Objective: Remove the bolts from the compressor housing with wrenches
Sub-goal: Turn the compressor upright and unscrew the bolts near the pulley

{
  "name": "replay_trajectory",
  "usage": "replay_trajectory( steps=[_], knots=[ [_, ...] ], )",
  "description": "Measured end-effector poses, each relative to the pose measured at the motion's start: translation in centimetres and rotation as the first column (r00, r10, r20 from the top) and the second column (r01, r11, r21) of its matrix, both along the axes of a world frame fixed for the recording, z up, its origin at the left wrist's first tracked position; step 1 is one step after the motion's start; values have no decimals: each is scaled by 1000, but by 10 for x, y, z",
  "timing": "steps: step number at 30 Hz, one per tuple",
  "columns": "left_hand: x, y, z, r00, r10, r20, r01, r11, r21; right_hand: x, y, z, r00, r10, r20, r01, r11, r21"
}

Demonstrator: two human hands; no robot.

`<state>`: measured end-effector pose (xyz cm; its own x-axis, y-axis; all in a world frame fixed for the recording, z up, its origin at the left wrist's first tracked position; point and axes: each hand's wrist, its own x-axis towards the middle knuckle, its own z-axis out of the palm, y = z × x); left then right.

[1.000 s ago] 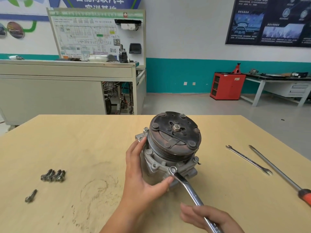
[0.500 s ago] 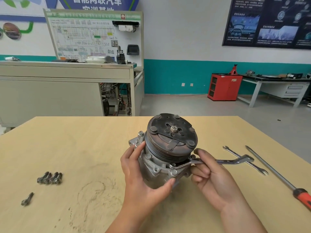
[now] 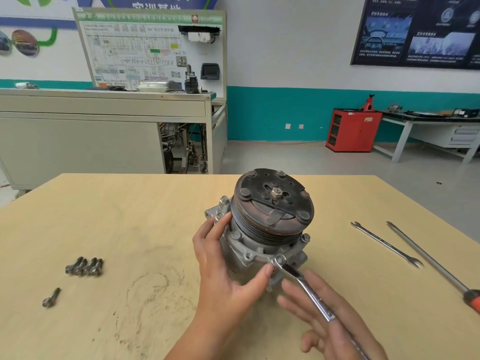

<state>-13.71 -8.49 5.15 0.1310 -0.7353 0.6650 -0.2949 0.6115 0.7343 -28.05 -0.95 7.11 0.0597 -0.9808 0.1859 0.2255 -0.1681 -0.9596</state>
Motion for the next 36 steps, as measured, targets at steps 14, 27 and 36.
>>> replay_trajectory(
  steps=[14,27,36],
  knots=[
    [0,-1,-4,1000,-15,-8,15,1000,0,-35,-60,12,923,86,374,-154,976,154],
    [3,-3,-5,1000,10,-17,-10,1000,-15,-38,-17,-23,959,-22,282,53,993,-103],
    [5,-4,-5,999,22,-40,-23,999,-42,0,0,-18,970,-221,-106,175,927,-333]
  ],
)
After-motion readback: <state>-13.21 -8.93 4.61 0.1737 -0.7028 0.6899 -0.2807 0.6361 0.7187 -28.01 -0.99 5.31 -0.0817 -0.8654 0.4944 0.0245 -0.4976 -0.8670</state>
